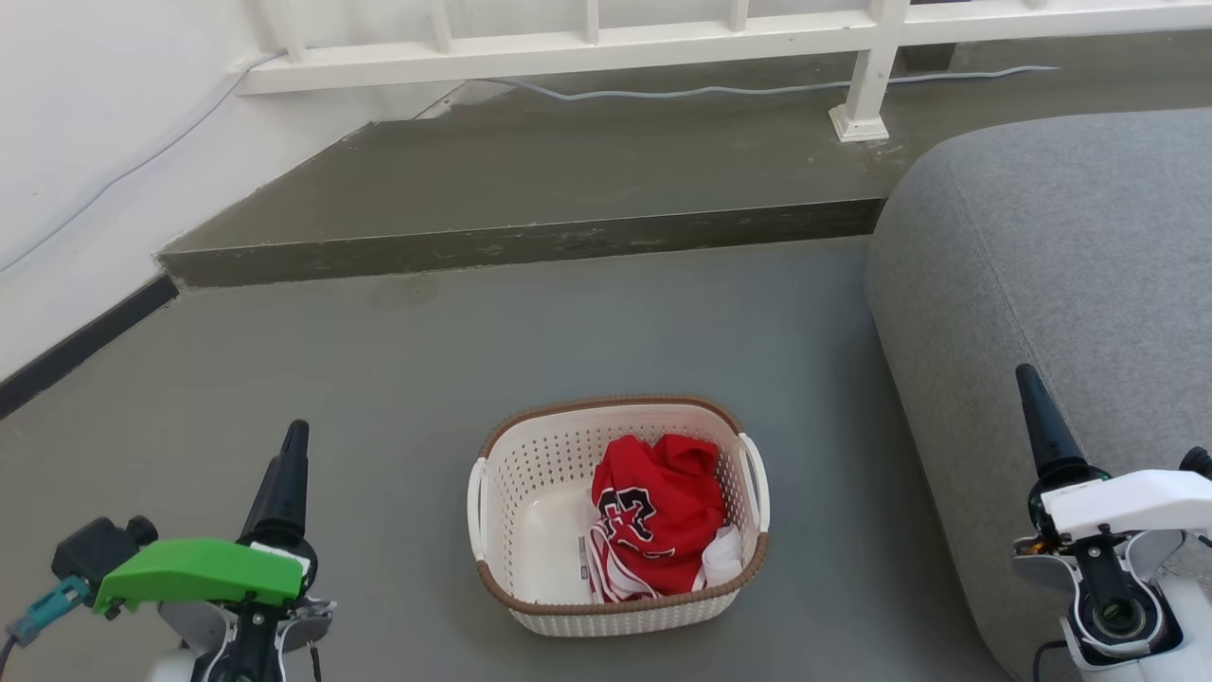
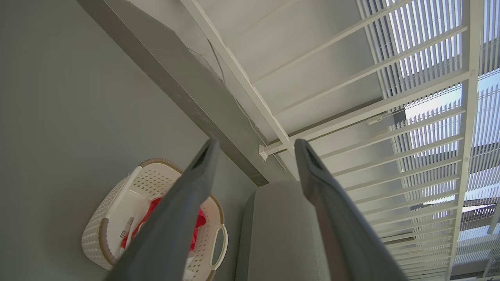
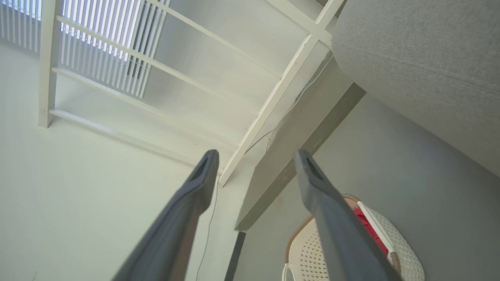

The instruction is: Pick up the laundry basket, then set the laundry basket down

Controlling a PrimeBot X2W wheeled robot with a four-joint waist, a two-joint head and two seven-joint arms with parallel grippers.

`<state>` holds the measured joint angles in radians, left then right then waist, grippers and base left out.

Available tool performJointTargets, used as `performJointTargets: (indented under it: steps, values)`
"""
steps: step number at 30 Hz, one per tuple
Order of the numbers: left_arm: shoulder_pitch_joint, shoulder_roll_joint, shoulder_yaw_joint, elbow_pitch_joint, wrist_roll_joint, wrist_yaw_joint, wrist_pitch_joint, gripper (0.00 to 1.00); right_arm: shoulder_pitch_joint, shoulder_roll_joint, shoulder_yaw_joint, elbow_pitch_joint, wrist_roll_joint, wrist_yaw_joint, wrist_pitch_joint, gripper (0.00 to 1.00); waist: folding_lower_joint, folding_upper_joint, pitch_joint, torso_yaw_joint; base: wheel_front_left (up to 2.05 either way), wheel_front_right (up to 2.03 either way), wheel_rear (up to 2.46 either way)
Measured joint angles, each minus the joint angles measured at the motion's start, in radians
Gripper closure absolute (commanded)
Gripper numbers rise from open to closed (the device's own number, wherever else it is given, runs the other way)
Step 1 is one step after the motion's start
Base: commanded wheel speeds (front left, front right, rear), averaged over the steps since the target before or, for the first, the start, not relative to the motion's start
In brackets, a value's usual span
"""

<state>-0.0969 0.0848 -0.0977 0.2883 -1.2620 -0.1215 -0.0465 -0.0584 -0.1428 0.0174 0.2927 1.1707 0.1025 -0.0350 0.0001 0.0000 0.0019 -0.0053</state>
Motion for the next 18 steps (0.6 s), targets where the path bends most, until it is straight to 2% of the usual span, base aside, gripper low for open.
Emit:
performJointTargets:
  steps: [18]
  values:
    - [-0.027,0.004,-0.046,-0.026,0.275,0.029,-0.053,0.0,-0.022,-0.035,0.096,0.015,-0.255,-0.043,-0.054,0.0,0.0,0.0,-0.009,-0.003,0.0,0.0,0.0]
